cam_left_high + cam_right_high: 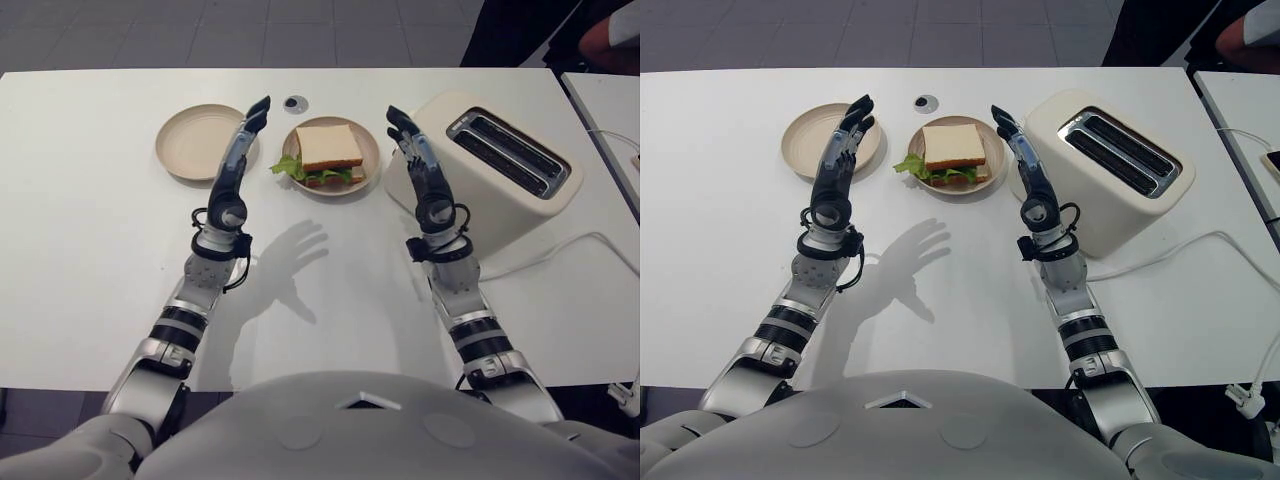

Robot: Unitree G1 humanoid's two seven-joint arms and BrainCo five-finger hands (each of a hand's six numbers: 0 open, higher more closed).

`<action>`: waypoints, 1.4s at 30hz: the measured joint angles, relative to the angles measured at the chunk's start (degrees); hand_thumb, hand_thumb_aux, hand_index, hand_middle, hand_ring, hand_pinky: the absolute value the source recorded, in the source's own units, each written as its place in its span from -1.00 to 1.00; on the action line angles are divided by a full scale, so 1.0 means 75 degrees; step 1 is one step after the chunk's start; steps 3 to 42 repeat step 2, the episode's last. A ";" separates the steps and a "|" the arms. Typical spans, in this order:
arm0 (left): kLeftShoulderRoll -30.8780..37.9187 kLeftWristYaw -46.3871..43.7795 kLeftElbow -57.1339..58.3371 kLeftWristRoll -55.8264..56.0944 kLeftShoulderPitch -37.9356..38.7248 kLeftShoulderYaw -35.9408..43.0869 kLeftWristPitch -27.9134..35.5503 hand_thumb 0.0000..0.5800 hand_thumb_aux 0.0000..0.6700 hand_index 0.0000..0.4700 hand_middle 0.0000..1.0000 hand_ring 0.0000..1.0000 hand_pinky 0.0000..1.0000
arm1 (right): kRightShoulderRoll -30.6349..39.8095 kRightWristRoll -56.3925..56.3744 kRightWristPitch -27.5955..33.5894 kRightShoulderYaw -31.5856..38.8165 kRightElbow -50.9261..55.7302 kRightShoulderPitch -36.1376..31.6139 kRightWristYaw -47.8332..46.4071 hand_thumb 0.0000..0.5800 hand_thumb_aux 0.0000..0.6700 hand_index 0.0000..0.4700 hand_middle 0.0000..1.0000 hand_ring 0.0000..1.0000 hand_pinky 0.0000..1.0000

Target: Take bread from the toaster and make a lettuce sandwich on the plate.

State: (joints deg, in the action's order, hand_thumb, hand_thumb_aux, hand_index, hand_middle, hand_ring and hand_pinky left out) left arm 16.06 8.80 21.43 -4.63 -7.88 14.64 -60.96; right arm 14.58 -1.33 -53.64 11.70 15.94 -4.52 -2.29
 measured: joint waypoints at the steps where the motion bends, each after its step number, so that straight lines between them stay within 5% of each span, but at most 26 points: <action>1: -0.0099 -0.0094 0.0123 -0.0016 -0.0014 -0.0081 -0.0003 -1.00 -1.00 -1.00 -1.00 -1.00 -1.00 | -0.0023 -0.0074 0.0022 -0.0033 0.0018 -0.0005 -0.0122 -1.00 -1.00 -1.00 -1.00 -1.00 -1.00; 42: -0.0178 -0.0185 0.0239 -0.0042 -0.0044 -0.0143 -0.0012 -1.00 -1.00 -1.00 -1.00 -1.00 -1.00 | -0.0040 -0.0106 0.0031 -0.0082 0.0042 -0.0012 -0.0234 -1.00 -1.00 -1.00 -1.00 -1.00 -1.00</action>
